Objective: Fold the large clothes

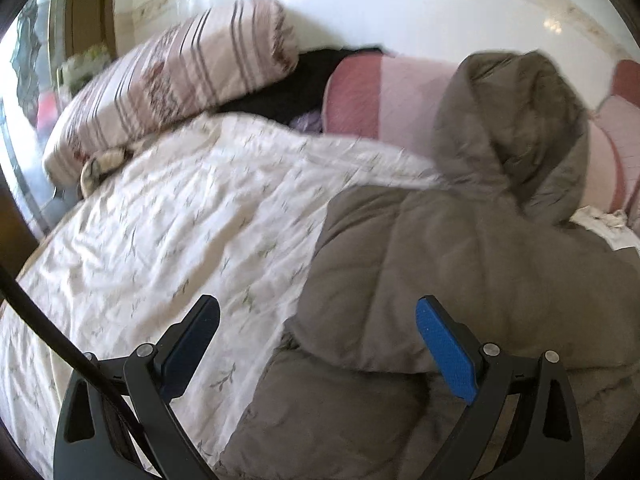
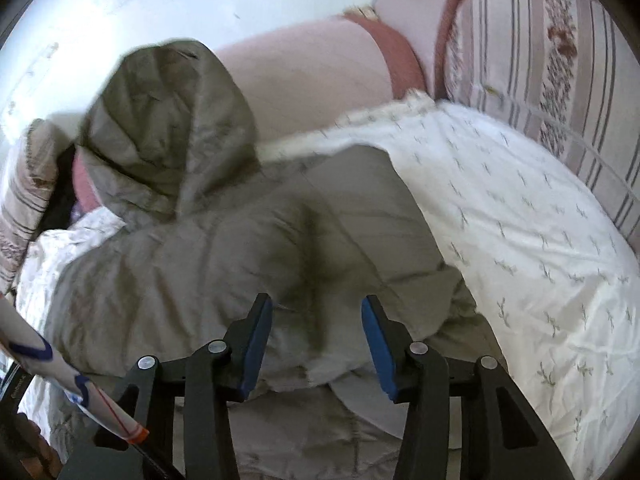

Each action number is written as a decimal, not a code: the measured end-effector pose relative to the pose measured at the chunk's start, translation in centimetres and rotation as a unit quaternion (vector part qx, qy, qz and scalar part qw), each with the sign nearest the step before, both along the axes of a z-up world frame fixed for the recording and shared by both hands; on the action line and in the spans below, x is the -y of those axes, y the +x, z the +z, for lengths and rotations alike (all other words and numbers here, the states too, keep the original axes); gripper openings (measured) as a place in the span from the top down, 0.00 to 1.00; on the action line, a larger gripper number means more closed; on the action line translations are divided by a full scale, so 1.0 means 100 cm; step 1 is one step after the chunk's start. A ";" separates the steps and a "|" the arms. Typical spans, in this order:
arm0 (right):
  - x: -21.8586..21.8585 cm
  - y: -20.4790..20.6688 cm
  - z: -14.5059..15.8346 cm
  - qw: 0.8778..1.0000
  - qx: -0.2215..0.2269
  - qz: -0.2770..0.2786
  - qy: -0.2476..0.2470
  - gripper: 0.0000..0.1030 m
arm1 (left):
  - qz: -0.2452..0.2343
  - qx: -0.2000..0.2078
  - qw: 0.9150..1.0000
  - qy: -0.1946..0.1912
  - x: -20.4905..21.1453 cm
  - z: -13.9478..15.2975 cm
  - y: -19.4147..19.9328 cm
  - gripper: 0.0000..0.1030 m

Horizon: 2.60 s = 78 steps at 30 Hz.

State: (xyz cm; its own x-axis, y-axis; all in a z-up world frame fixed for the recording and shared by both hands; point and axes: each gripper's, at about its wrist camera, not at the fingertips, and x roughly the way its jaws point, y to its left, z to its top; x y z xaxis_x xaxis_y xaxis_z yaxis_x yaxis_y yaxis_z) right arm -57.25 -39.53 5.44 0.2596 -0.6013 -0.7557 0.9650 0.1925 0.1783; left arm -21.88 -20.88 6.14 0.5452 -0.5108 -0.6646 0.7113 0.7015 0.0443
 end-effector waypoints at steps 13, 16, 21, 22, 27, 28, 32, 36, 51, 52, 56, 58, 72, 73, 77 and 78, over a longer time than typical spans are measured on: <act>0.006 -0.010 -0.008 1.000 0.013 -0.010 0.026 0.53 | 0.003 -0.032 0.999 0.011 -0.001 -0.015 0.010 0.05; -0.002 -0.008 0.005 1.000 0.007 -0.008 -0.006 0.53 | -0.002 -0.022 1.000 -0.010 -0.004 -0.002 0.001 0.05; -0.016 0.004 0.021 0.999 0.011 0.020 -0.045 0.53 | -0.030 0.001 0.999 -0.035 -0.005 0.015 -0.020 0.05; -0.018 0.006 0.023 0.998 0.012 0.026 -0.048 0.53 | -0.035 0.007 0.999 -0.037 -0.005 0.018 -0.024 0.05; -0.027 0.013 0.027 0.998 0.011 0.038 -0.051 0.53 | -0.057 0.039 0.997 -0.046 -0.005 0.033 -0.044 0.05; -0.029 0.013 0.028 0.998 0.012 0.040 -0.051 0.53 | -0.060 0.044 0.996 -0.049 -0.007 0.036 -0.048 0.05; -0.038 0.010 0.034 0.997 0.013 0.043 -0.056 0.53 | -0.071 0.051 0.994 -0.058 -0.012 0.047 -0.060 0.05; -0.049 0.007 0.044 0.997 0.018 0.047 -0.065 0.53 | -0.081 0.065 0.992 -0.071 -0.018 0.059 -0.073 0.05; -0.083 0.007 0.074 0.993 0.027 0.074 -0.091 0.52 | -0.117 0.144 0.979 -0.082 -0.033 0.098 -0.125 0.05; -0.085 0.006 0.076 0.992 0.028 0.076 -0.093 0.52 | -0.120 0.145 0.979 -0.083 -0.034 0.100 -0.129 0.05; -0.101 0.002 0.084 0.991 0.029 0.080 -0.103 0.52 | -0.126 0.134 0.980 -0.080 -0.042 0.103 -0.141 0.05; -0.113 -0.004 0.088 0.990 0.033 0.082 -0.108 0.52 | -0.129 0.122 0.981 -0.080 -0.051 0.103 -0.147 0.05; -0.204 -0.068 0.055 0.992 0.055 0.099 -0.054 0.48 | -0.113 0.002 0.992 -0.055 -0.164 0.076 -0.184 0.05; -0.211 -0.071 0.052 0.992 0.054 0.099 -0.053 0.48 | -0.112 0.004 0.992 -0.051 -0.172 0.073 -0.189 0.05; -0.244 -0.080 0.034 0.991 0.042 0.118 -0.042 0.48 | -0.124 0.014 0.992 -0.033 -0.209 0.062 -0.214 0.05; -0.251 -0.082 0.030 0.991 0.037 0.125 -0.041 0.48 | -0.124 0.015 0.992 -0.030 -0.217 0.060 -0.218 0.05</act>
